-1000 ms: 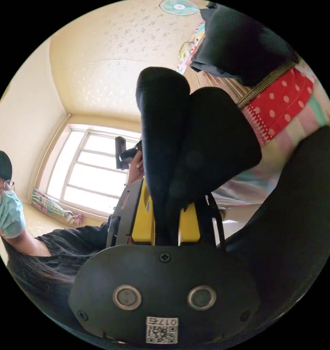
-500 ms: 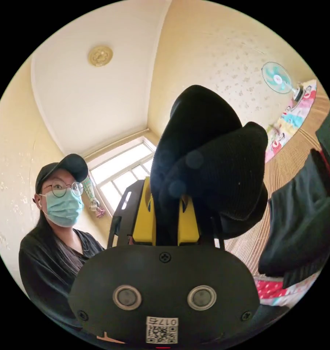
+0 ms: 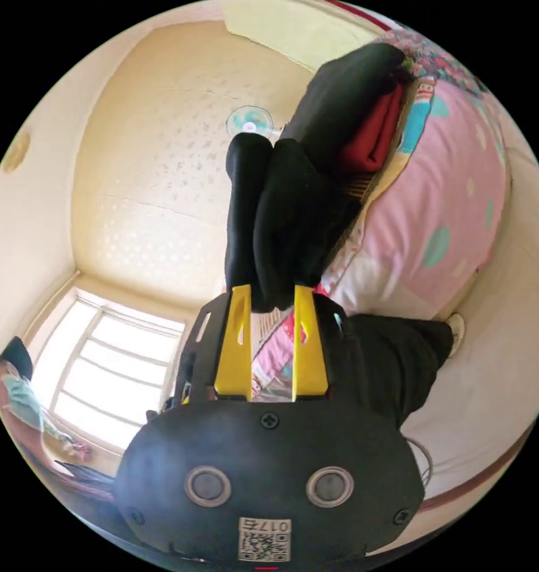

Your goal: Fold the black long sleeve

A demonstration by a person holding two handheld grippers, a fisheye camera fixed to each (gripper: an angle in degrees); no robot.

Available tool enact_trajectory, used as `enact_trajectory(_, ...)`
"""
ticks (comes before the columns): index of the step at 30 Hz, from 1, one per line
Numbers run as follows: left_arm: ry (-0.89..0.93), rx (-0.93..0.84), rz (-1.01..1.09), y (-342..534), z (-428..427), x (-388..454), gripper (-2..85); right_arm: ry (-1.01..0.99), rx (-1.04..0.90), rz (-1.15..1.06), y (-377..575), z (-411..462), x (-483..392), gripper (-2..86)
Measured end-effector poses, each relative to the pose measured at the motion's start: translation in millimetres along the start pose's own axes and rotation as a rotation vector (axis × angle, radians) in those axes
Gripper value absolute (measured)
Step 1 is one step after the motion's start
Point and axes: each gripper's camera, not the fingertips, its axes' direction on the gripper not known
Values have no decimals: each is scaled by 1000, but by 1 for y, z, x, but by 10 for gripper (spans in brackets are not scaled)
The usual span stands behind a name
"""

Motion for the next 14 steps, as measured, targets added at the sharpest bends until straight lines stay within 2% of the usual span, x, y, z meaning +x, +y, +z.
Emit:
enact_trajectory(3, -237, 127, 40, -29, -25, -11, 123, 183, 56, -284, 50, 16, -68, 69)
enact_trajectory(4, -349, 178, 56, -46, -35, -16, 123, 195, 77, -405, 65, 27, -92, 54)
enact_trajectory(7, -502, 243, -10, -97, -63, -41, 130, 155, 49, -699, 93, 60, -142, 21)
enact_trajectory(10, -567, 388, -60, -121, -108, -62, 131, 147, -49, -804, 110, 97, -166, 11)
enact_trajectory(14, -748, 508, -115, -143, -143, -91, 128, 116, -112, -747, 124, 132, -167, 7)
